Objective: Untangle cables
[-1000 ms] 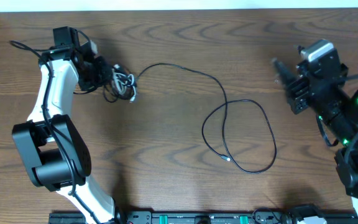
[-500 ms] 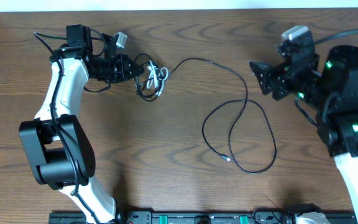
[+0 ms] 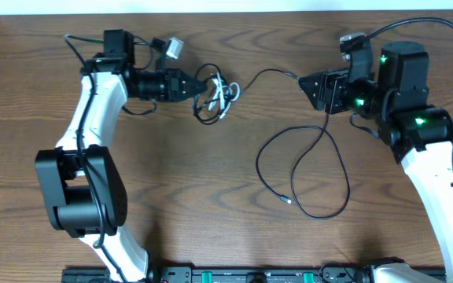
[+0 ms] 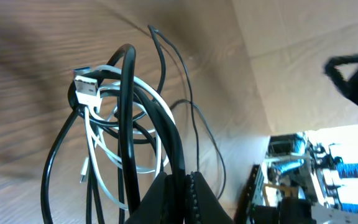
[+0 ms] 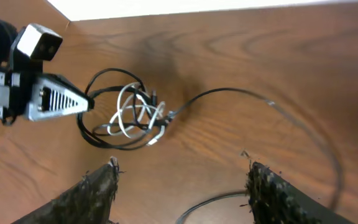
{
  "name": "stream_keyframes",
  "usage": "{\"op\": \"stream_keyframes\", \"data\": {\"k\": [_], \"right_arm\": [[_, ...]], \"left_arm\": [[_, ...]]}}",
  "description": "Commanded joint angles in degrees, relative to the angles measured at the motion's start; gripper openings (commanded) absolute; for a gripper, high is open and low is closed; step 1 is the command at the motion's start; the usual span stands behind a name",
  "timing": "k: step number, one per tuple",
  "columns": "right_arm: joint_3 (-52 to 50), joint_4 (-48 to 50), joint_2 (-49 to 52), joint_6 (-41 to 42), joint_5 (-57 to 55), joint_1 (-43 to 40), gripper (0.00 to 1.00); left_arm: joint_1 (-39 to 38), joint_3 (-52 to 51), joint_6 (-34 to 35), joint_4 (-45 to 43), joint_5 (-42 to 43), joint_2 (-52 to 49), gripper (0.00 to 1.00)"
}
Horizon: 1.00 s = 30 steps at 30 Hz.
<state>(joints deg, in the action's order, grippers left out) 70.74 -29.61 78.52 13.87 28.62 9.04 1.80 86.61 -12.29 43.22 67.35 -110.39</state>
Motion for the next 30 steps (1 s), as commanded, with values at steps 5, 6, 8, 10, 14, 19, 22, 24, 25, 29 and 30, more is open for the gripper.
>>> {"op": "stream_keyframes", "data": {"k": [5, 6, 8, 10, 14, 19, 22, 24, 25, 29, 30], "right_arm": [[0.50, -0.20, 3.26, 4.57, 3.45, 1.25, 0.66], [0.50, -0.20, 3.74, 4.57, 3.45, 1.75, 0.64], [0.48, -0.20, 4.70, 4.57, 3.45, 2.75, 0.61], [0.48, -0.20, 6.03, 4.63, 3.48, 4.17, 0.59], [0.48, 0.02, 9.16, 4.79, 3.45, 7.23, 0.57], [0.48, 0.59, 12.35, 4.76, 3.45, 10.32, 0.52], [0.48, 1.75, 14.05, 4.76, 3.45, 12.04, 0.50], [0.48, 2.60, 14.67, 4.76, 3.43, 12.74, 0.49], [0.48, 3.06, 14.99, 4.79, 3.37, 12.96, 0.47], [0.48, 4.63, 15.85, 6.16, 3.04, 13.62, 0.41], [0.48, 4.92, 16.11, 6.60, 3.04, 13.77, 0.38]], "left_arm": [[-4.17, -0.59, -1.60, 0.44, 2.78, -0.52, 0.07], [-4.68, -0.59, -1.57, 0.46, 2.80, -0.52, 0.07], [-5.53, -0.59, -1.57, 0.46, 2.78, -0.52, 0.07], [-6.45, -0.59, -1.57, 0.46, 2.78, -0.52, 0.07], [-7.82, -0.59, -1.57, 0.46, 2.75, -0.52, 0.07], [-8.94, -0.59, -1.55, 0.46, 2.73, -0.52, 0.07], [-9.38, -0.59, -1.18, 0.46, 2.73, -0.52, 0.07], [-9.55, -0.59, -0.92, 0.44, 2.75, -0.52, 0.07], [-9.64, -0.59, -0.92, 0.46, 2.75, -0.52, 0.08], [-9.66, -0.59, -0.48, 0.50, 2.75, -0.52, 0.07], [-9.66, -0.59, -0.50, 0.61, 2.78, -0.52, 0.07]]}}
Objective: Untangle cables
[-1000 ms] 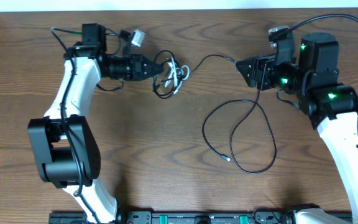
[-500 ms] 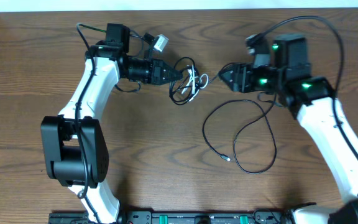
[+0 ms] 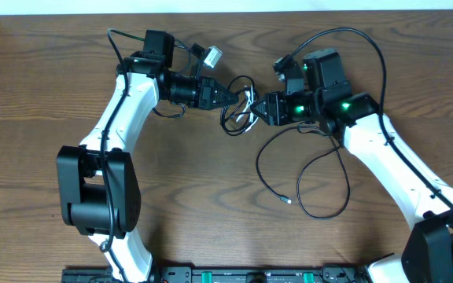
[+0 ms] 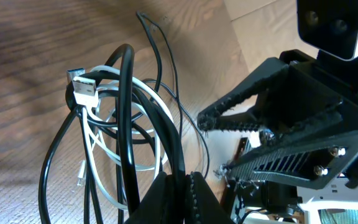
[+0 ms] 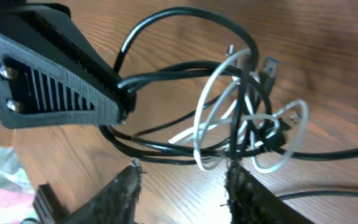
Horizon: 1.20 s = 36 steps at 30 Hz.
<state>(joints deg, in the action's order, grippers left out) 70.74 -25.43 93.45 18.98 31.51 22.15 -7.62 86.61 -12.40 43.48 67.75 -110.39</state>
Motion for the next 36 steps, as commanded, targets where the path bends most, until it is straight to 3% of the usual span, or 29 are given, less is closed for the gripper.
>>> {"op": "stream_keyframes", "data": {"k": [1, 10, 16, 18, 22, 26, 31, 36], "right_arm": [[0.48, 0.96, 1.49, 1.88, 0.15, 0.85, 0.38], [0.48, 3.96, 5.92, 2.01, 0.15, 3.04, 0.34], [0.48, 7.04, 6.45, 1.99, -0.55, 3.02, 0.15], [0.48, 6.95, 6.45, 1.97, -1.27, 3.02, 0.01], [0.48, 6.78, 6.45, 1.97, -1.18, 3.02, 0.01], [0.50, 8.37, 6.21, 1.70, 0.37, 2.95, 0.01], [0.50, 16.41, 4.70, -0.61, 13.88, 2.40, 0.01], [0.50, 22.03, 1.18, -0.61, 18.58, 1.84, 0.01]], "left_arm": [[-0.24, -0.59, -0.37, 0.42, 2.38, -0.52, 0.07], [-0.24, -0.59, 2.23, 0.83, 2.60, -0.52, 0.07], [-0.24, -0.59, 2.21, 0.83, 2.54, -0.52, 0.07], [-0.24, -0.59, 2.19, 0.83, 2.43, -0.52, 0.07], [-0.24, -0.59, 2.21, 0.85, -0.46, -0.52, 0.07], [-0.24, -0.59, 4.55, 1.27, -9.55, -0.52, 0.07], [-0.24, -0.70, 14.40, 1.25, -29.16, -0.52, 0.07], [-0.24, -0.98, 15.74, 1.25, -33.11, -0.55, 0.08]]}}
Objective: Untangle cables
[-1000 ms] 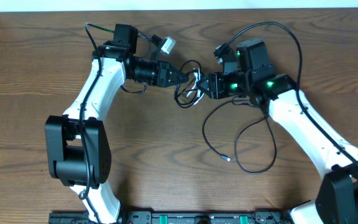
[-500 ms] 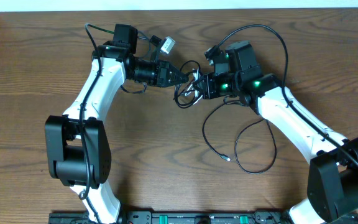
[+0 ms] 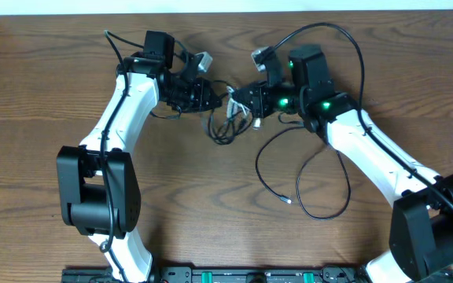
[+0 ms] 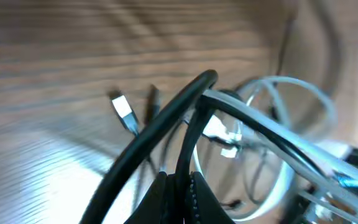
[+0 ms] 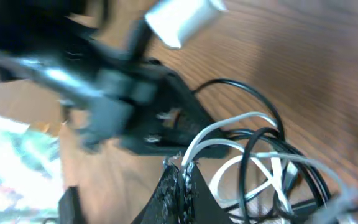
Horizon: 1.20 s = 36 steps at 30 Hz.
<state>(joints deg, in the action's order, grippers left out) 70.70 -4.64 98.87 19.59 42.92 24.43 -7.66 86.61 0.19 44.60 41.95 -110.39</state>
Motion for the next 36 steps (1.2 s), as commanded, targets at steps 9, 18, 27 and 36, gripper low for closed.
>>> {"op": "stream_keyframes", "data": {"k": [9, 18, 27, 36], "right_arm": [[0.55, 1.16, -11.52, -5.14, 6.54, -2.34, 0.01], [0.55, -3.93, -11.87, -8.55, 4.09, -3.23, 0.01], [0.55, -12.31, -11.87, -8.55, -11.10, -3.23, 0.01], [0.57, -10.47, -18.69, -11.19, -10.91, -3.91, 0.01]], "left_arm": [[-0.20, -1.05, 5.49, 0.17, -13.64, -0.85, 0.07], [-0.20, -1.14, 8.37, 0.37, -22.34, -0.85, 0.08], [-0.17, -1.29, 10.67, 0.76, -26.69, -0.85, 0.08], [-0.20, -1.29, 11.13, 0.79, -28.57, -0.85, 0.08]]}}
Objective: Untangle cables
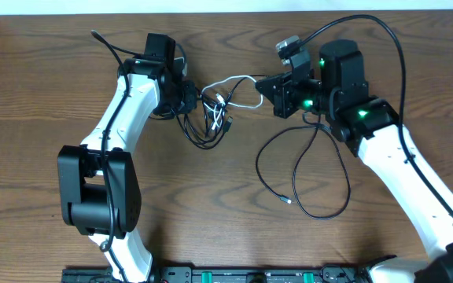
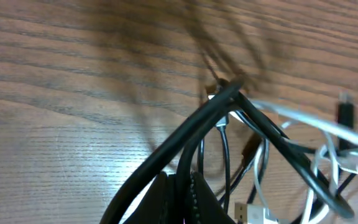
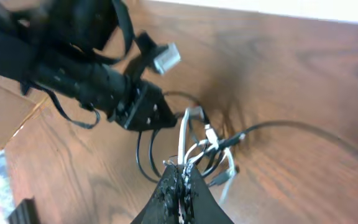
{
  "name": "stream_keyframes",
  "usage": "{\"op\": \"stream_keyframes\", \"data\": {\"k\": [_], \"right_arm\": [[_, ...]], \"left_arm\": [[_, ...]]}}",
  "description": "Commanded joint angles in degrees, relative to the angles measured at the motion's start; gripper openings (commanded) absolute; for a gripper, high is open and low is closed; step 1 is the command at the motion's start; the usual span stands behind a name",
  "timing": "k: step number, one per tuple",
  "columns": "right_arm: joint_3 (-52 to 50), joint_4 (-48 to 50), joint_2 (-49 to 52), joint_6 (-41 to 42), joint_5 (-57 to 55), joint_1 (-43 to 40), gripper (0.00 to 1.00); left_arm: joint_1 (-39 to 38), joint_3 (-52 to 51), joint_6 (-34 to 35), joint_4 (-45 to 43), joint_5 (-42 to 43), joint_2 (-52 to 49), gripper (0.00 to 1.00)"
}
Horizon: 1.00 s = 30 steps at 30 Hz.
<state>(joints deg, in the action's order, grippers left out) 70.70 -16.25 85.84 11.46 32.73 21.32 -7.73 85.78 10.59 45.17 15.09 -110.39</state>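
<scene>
A tangle [image 1: 211, 116] of thick black and white cables hangs between my two grippers near the table's back middle. My left gripper [image 1: 189, 96] is shut on the thick black cable [image 2: 185, 134], whose loops droop to the wood. My right gripper [image 1: 263, 85] is shut on the white cable [image 1: 238, 80], which runs taut from the tangle to its fingertips. In the right wrist view the white cable [image 3: 183, 134] rises out of the shut right gripper [image 3: 180, 171] toward the left gripper [image 3: 138, 106]. A white USB plug [image 2: 252, 214] dangles beside the left gripper [image 2: 182, 186].
A thin black cable [image 1: 321, 177] lies in wide loops on the wooden table [image 1: 211, 212] under the right arm, its plug end [image 1: 289, 200] toward the front. It passes up toward the right gripper. The table's back edge [image 1: 226, 11] meets a white wall.
My right gripper has moved right, away from the left one, still shut on the white cable, which is now drawn out taut from the tangle. The left gripper has shifted slightly left with the black cable.
My left gripper held the tangle by the black cable at the back left while the right stood open far right. Then both met mid-table, the right open beside the tangle. Then the right was shut on the white cable. Now they stand apart, the white cable stretched between.
</scene>
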Motion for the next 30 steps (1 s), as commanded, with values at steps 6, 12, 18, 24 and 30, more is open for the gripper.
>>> {"op": "stream_keyframes", "data": {"k": [6, 12, 18, 24, 30], "right_arm": [[0.57, 2.29, -17.38, -10.99, -6.78, -2.27, 0.01], [0.55, -0.28, -25.55, -11.98, -13.97, -3.13, 0.01], [0.55, -5.95, -25.68, -11.96, -13.97, -3.13, 0.46], [0.55, -10.08, -21.73, -11.91, -11.98, -3.10, 0.87], [0.55, -10.40, -17.00, -11.74, -4.48, -3.10, 0.99]], "left_arm": [[-0.13, -0.46, 0.72, 0.22, -1.68, -0.85, 0.08], [-0.13, -0.46, 0.72, 0.20, -1.66, -0.85, 0.08], [-0.13, -0.46, 0.72, 0.17, -1.66, -0.85, 0.08], [-0.13, -0.46, 0.72, 0.20, -1.66, -0.85, 0.08], [-0.13, -0.46, 0.72, 0.17, -1.66, -0.85, 0.08]]}}
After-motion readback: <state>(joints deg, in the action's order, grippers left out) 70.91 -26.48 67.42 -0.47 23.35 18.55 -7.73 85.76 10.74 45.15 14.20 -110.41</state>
